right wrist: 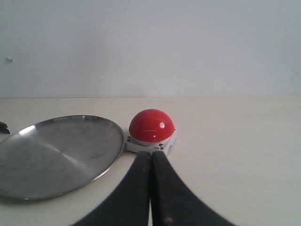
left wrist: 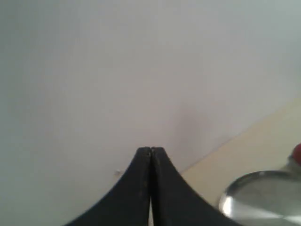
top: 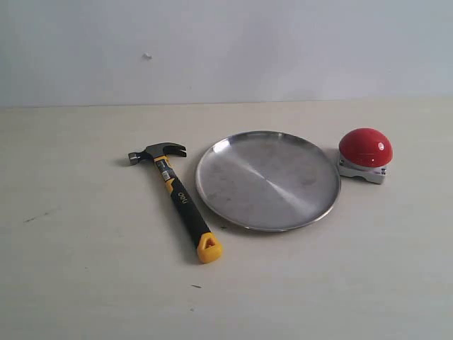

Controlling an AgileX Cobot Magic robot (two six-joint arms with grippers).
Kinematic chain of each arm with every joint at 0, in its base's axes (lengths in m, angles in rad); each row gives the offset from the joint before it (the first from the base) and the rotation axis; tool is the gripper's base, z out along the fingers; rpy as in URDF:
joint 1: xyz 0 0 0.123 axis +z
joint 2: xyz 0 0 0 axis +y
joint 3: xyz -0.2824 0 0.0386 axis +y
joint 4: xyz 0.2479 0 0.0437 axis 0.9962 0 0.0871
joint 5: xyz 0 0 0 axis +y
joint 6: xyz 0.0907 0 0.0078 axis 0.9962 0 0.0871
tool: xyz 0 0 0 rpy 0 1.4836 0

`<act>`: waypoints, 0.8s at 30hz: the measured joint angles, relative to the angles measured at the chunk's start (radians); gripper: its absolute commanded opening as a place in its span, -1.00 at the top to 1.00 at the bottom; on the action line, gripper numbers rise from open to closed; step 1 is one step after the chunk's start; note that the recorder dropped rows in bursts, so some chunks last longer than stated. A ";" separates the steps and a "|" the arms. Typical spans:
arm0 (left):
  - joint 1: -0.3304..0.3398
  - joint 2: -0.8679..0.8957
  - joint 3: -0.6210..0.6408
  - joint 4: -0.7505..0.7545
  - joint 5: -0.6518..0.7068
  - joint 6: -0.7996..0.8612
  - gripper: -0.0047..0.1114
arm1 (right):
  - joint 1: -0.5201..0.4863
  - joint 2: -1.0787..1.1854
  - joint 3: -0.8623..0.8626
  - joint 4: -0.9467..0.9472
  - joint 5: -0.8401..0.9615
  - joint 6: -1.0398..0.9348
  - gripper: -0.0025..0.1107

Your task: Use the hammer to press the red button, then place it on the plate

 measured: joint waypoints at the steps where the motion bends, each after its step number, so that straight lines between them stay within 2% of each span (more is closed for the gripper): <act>1: 0.000 -0.005 0.000 0.002 0.011 0.072 0.92 | 0.000 0.000 0.000 0.000 0.000 0.000 0.96; 4: 0.000 -0.018 0.000 0.006 0.116 0.243 0.92 | 0.000 0.000 0.000 0.000 0.000 0.000 0.96; 8: 0.000 -0.018 0.008 0.008 0.384 0.403 0.92 | 0.000 0.000 0.000 0.000 0.000 0.000 0.96; 11: 0.000 -0.018 0.043 0.008 0.516 0.606 0.92 | 0.000 0.000 0.000 0.000 0.000 0.000 0.96; 16: 0.000 -0.018 0.157 0.008 0.621 0.939 0.92 | 0.000 0.000 0.000 0.000 0.000 0.000 0.96; 19: 0.000 -0.011 0.218 0.008 0.665 1.074 0.92 | 0.000 0.000 0.000 0.000 0.000 0.000 0.96; 21: -0.017 -0.001 0.254 0.008 0.724 1.158 0.92 | 0.000 0.000 0.000 0.000 0.000 0.000 0.96; 24: -0.088 0.013 0.282 0.007 0.877 1.220 0.92 | 0.000 0.000 0.000 0.000 0.000 0.000 0.96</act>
